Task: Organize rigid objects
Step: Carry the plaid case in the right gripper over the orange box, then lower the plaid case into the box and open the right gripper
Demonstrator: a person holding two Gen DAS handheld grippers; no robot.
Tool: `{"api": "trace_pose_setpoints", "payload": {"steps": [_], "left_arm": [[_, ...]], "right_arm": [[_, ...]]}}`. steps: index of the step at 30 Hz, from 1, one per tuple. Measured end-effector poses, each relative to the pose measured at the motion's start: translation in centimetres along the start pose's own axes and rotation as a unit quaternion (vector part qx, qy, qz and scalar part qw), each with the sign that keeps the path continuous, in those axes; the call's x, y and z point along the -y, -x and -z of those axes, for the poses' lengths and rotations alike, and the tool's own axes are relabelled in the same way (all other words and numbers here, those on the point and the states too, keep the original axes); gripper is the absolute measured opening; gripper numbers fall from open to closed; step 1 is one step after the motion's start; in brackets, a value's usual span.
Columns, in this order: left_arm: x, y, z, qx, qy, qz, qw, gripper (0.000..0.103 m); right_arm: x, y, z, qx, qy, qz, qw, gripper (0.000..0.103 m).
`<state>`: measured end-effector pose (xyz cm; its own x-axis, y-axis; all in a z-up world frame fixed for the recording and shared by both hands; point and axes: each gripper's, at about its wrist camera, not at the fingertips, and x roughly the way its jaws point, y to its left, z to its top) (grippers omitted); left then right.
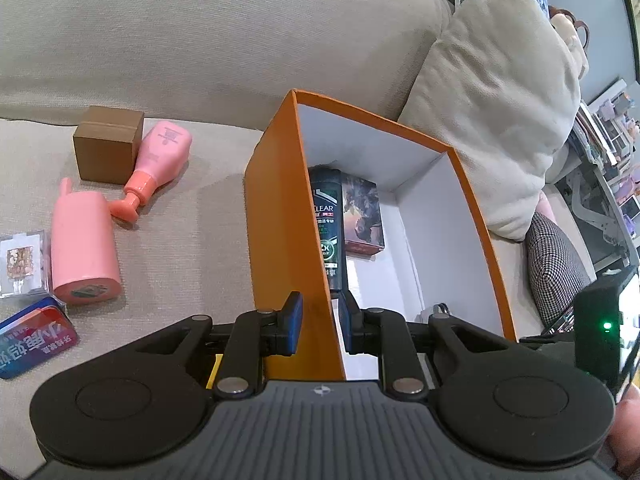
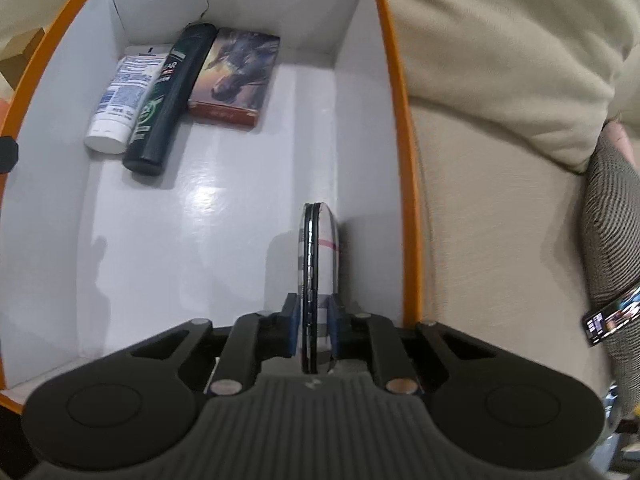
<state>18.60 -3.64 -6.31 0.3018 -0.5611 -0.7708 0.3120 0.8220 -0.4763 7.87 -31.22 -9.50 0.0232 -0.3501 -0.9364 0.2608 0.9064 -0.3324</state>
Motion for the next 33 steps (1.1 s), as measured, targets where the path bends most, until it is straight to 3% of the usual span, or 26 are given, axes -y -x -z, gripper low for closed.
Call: {"api": "trace_pose_setpoints", "payload": {"steps": [6, 11, 20, 27, 30, 33], "left_arm": [[0.2, 0.0, 0.1, -0.002, -0.003, -0.004, 1.0000, 0.024], [0.0, -0.3, -0.2, -0.002, 0.001, -0.007, 1.0000, 0.024], [0.2, -1.7, -2.0, -0.007, -0.001, -0.027, 0.9996, 0.023], [0.0, -2.5, -2.8, -0.010, 0.001, -0.036, 0.9993, 0.023], [0.1, -2.8, -3.1, -0.011, 0.002, -0.040, 0.9991, 0.023], [0.2, -3.0, -3.4, -0.012, 0.002, -0.046, 0.9989, 0.023]], "right_arm": [[-2.0, -1.4, -0.5, 0.001, 0.038, 0.016, 0.999, 0.022], [-2.3, 0.1, -0.9, 0.039, 0.042, 0.020, 0.998, 0.015], [-2.7, 0.9, -5.7, 0.113, 0.038, 0.040, 0.992, 0.014], [-4.2, -0.6, -9.7, 0.153, 0.068, 0.084, 0.982, 0.014], [-4.6, -1.3, -10.9, 0.162, 0.078, 0.097, 0.979, 0.014], [-4.8, -1.7, -11.5, 0.161, 0.080, 0.082, 0.980, 0.015]]}}
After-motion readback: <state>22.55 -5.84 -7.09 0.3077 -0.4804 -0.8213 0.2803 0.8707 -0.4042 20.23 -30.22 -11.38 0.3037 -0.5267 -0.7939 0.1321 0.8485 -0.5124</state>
